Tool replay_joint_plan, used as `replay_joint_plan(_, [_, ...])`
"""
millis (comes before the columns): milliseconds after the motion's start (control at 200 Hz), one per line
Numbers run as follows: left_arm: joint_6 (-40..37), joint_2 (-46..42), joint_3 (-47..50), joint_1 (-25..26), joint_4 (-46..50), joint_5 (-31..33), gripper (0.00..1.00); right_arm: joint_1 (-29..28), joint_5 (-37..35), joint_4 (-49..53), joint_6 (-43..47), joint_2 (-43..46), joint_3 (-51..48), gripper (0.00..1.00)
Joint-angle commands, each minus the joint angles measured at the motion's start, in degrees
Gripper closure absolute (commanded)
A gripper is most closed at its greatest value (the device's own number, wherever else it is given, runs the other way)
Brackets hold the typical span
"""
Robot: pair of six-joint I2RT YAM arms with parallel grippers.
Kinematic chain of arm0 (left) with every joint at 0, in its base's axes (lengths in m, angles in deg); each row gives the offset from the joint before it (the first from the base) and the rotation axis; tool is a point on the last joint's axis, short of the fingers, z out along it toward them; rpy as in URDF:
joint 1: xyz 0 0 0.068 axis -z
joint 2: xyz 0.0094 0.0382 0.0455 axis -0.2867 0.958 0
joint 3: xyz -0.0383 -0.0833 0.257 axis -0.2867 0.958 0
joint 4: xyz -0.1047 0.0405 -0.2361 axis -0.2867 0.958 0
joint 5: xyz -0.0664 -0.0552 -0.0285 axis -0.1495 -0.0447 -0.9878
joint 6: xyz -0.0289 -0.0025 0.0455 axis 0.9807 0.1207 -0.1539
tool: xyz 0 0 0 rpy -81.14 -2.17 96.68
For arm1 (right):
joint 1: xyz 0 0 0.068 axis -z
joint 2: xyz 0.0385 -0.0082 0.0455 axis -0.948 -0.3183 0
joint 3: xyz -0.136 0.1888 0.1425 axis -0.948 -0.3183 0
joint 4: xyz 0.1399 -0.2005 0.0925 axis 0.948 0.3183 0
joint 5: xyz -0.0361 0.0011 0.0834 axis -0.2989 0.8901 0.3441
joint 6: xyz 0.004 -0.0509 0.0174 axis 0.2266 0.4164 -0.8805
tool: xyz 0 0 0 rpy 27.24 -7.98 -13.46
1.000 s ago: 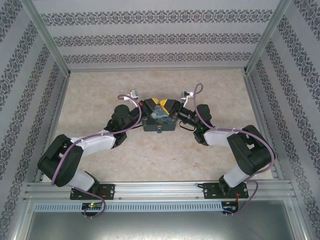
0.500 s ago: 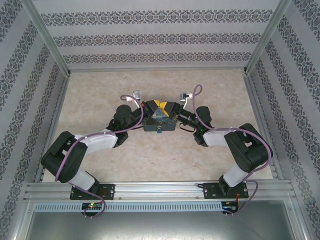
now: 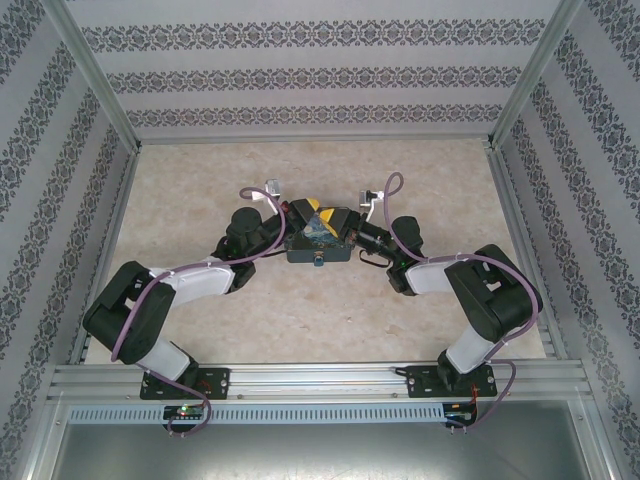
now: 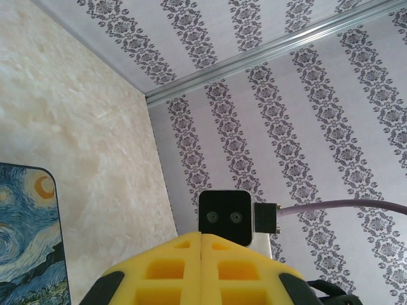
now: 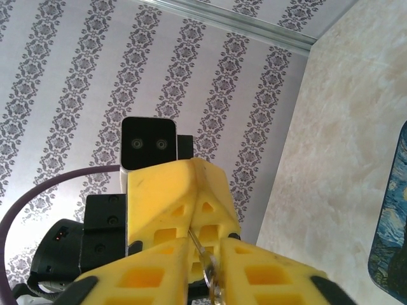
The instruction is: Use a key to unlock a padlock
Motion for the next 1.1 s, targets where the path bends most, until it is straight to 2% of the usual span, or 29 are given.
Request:
replay_joint_plan(0, [0.24,0.51,-1.67,-0.6,-2.86,-0.81,1.0,-0.49,0.97,-3.48,0.34,-0.36,-0.29,0.87])
replay_joint_plan(185, [0.31,0.79,-1.71,-0.61,-2.77,-0.71,1.0,-0.49,1.13,-3.49,0.54,-0.27,-0.67,1.0])
replay_joint_plan(495, [-0.07,0.06,-1.64,-0.75,-0.95,-0.73,1.0,-0.31,-0.01,-3.3,1.48,0.23,-2.27,1.0])
replay_joint_plan(585, [-0.68,-1.6,-0.82,-1.19,1.05,-0.61,0.84,0.19,-0.74,-2.64,2.04,0.79,-3.36,1.0])
replay_joint_plan(729, [-4.33,-7.27,2.07,-1.6,8.27,0.02,0.42,1.3,-1.65,0.32,3.5,2.33,-4.53,1.0])
replay_joint_plan(784, [-6.78,-9.98,2.87,-1.63,13.24,0.22,0.31,1.68,-1.76,1.95,4.2,2.84,-4.61,1.0])
replay_joint_plan(929, [-13.88,-16.29,4.06,-1.58,25.68,0.87,0.17,2.55,-1.94,8.6,7.34,4.1,-3.57,1.0])
replay_joint_plan(1094, [-20.45,-19.62,4.38,-1.5,35.7,0.5,0.13,3.47,-2.33,17.5,12.06,4.76,-0.98,1.0])
